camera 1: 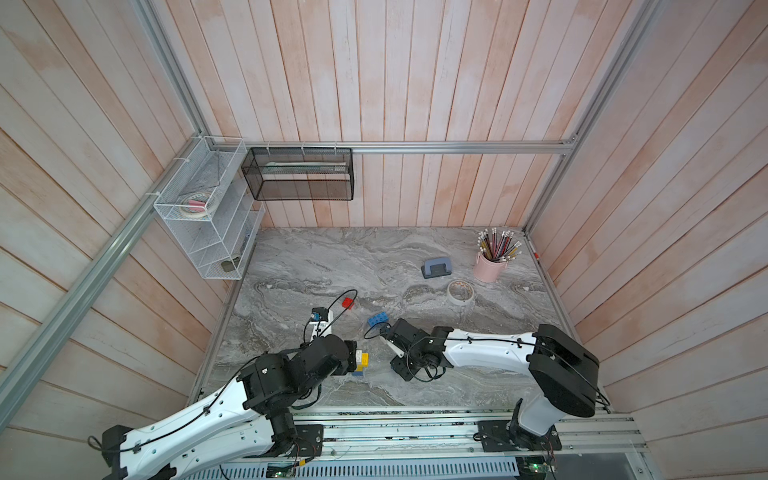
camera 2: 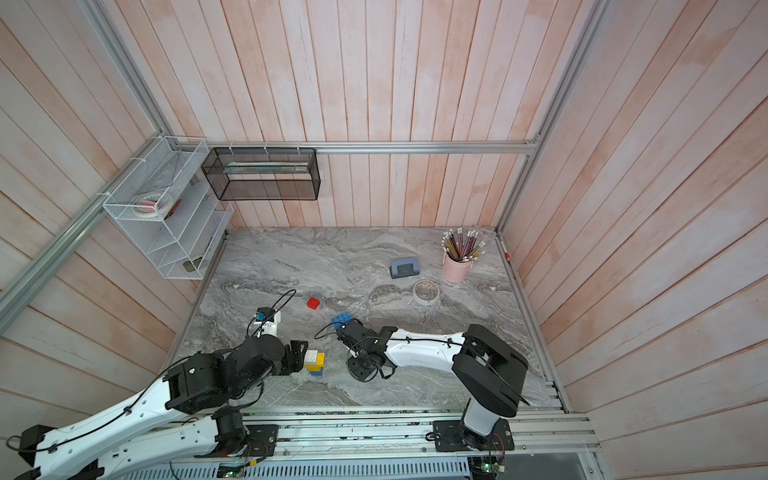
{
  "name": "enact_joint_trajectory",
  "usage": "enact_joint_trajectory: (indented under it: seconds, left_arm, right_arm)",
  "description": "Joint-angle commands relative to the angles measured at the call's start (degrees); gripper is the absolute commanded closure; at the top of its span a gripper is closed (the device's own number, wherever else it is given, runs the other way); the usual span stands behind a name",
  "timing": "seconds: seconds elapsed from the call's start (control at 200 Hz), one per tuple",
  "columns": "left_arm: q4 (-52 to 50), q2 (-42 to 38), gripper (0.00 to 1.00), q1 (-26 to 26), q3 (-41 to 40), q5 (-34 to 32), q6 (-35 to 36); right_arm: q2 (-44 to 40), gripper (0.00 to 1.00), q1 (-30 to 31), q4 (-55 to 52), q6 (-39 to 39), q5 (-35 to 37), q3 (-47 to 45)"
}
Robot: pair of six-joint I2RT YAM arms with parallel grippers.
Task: Assemble a spoon with lego
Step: Pick up the lego brick from the center of the board, then assemble the lego brick with the lego brick.
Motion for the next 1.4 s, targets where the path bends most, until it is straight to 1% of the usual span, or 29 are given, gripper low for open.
enact_joint_trajectory:
  seconds: [0.0,0.07,0.28,0.31,0.4,0.49,0.595,0.66,0.81,1.015,1.09,1.235,1.395]
  left_arm:
    - [1.31,-1.53,0.15,-0.16,-1.13,0.76,-0.17]
    - [0.98,-1.81,0.15,-0.16,-1.17,0.86,-0.25]
    - [-0.24,-2.10,0.15,-0.16,-1.66,0.95,-1.02]
    - [-0.27,-2.25,0.15,-0.15,-1.78,0.95,-1.13]
    - [-0.44,-3.11,0.15,-0.20,-2.20,0.82,-1.54]
    - [-0.23,-4.16,0.15,-0.19,-2.79,0.86,-2.26]
    - [0.54,-5.52,0.15,-0.14,-3.75,1.16,-3.23]
    - [1.39,-6.43,0.15,-0.15,-4.68,1.23,-3.95]
    - [3.80,-7.92,0.14,-0.18,-7.79,1.30,-6.49]
    - [2.72,-9.02,0.13,-0.17,-11.23,-1.59,-12.46]
    - [1.97,-9.82,0.13,-0.14,-11.80,-2.63,-14.25]
    - [2.23,-10.89,0.13,-0.18,-12.86,-3.43,-15.34]
    - [3.55,-10.94,0.13,-0.07,-13.96,-3.10,-15.33]
  right_arm:
    - [0.54,0.50,-0.24,0.66,-1.31,-0.48,1.01]
    - [0.86,0.55,-0.23,0.65,-1.64,-0.47,1.31]
    - [2.11,0.59,-0.27,0.59,-1.91,-0.38,1.86]
    - [2.18,0.62,-0.24,0.55,-1.97,-0.50,2.05]
    - [2.13,0.66,-0.26,0.19,-1.96,-0.36,2.28]
    - [1.31,0.74,-0.15,-0.79,-2.41,0.01,2.43]
    - [-1.21,0.77,-0.16,-2.34,-3.67,1.98,2.26]
    - [-3.03,0.79,-0.15,-3.99,-5.45,2.82,2.84]
    - [-7.32,0.81,-0.06,-8.56,-12.60,3.40,7.00]
    - [-11.21,0.81,0.38,-9.84,-24.16,-4.92,12.15]
    - [-11.10,0.81,0.71,-9.73,-27.02,-7.24,13.84]
    - [-8.44,0.81,0.78,-12.08,-31.14,-8.90,17.09]
    - [-5.47,0.83,1.31,-12.99,-32.97,-10.47,19.97]
